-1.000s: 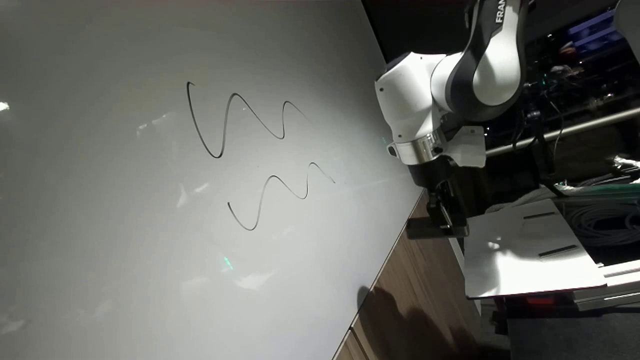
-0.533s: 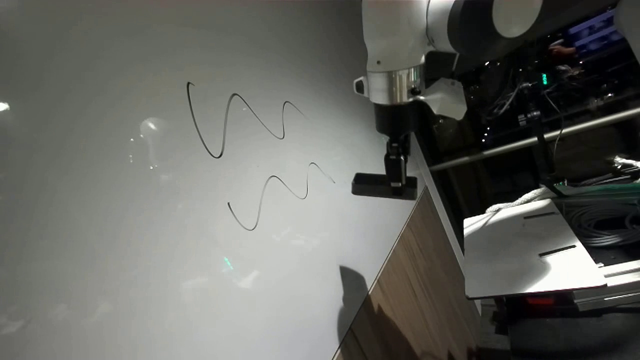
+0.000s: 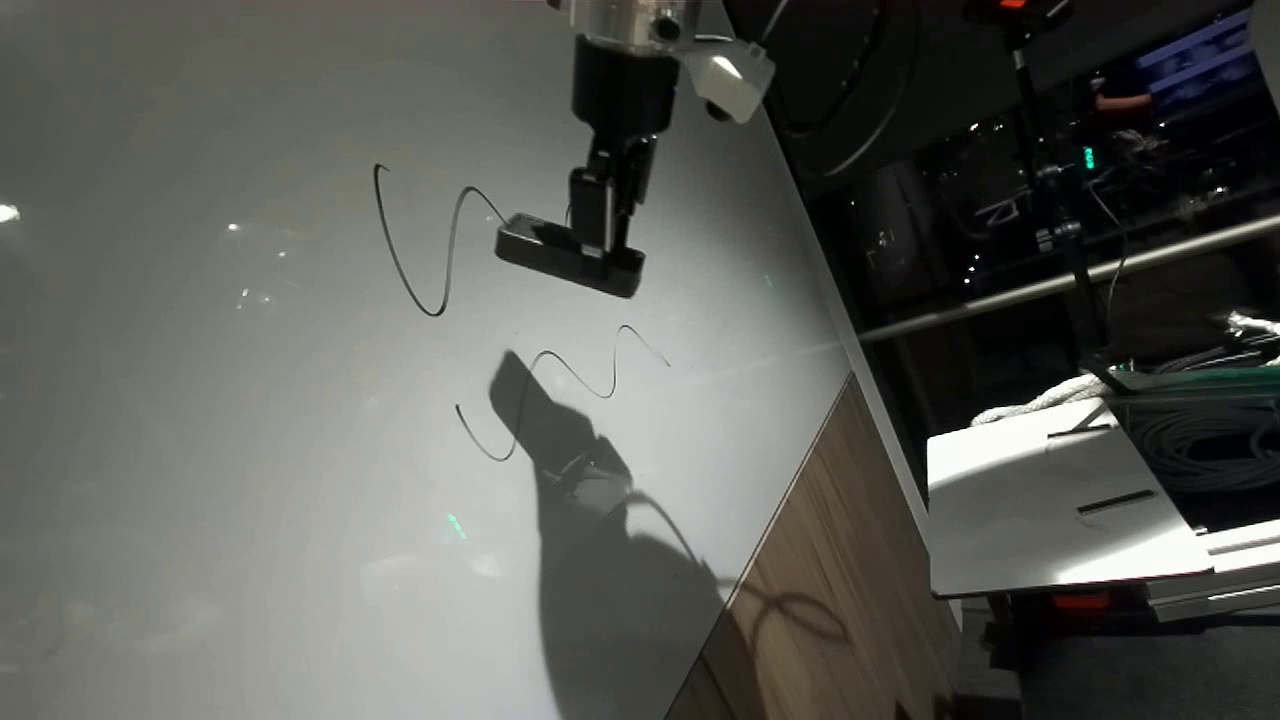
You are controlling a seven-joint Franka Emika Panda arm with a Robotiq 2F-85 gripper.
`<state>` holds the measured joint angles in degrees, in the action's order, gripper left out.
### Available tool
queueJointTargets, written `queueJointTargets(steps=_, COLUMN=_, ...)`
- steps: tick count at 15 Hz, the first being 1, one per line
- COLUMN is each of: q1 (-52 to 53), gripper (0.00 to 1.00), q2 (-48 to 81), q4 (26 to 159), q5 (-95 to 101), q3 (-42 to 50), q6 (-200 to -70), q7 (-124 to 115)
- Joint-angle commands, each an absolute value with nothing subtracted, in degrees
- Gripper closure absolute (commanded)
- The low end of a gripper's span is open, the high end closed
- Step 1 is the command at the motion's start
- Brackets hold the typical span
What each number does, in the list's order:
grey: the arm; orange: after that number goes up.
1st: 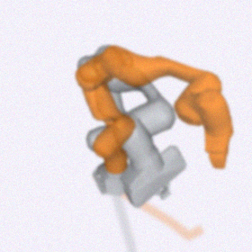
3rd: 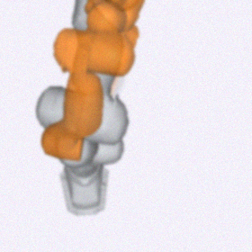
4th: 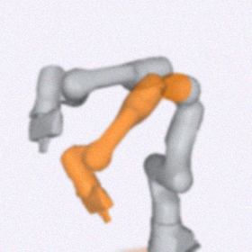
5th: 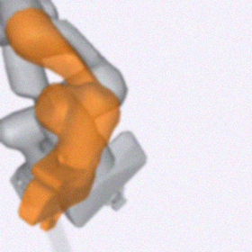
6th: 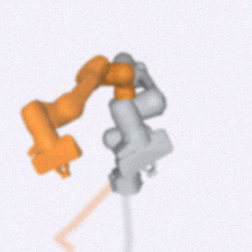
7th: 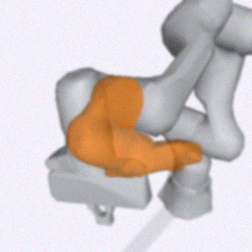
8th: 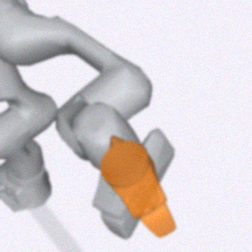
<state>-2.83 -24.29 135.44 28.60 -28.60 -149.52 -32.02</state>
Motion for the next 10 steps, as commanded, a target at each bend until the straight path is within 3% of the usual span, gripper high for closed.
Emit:
queueJointTargets(steps=1, q1=-8.0, gripper=0.71, q2=-16.2, q4=122.0, q5=37.6, q3=-33.2, q6=-148.3, q7=-35.0)
queueJointTargets(steps=10, q1=-11.9, gripper=0.71, q2=-2.4, q4=101.1, q5=53.7, q3=-40.4, q6=-142.9, q7=-40.5)
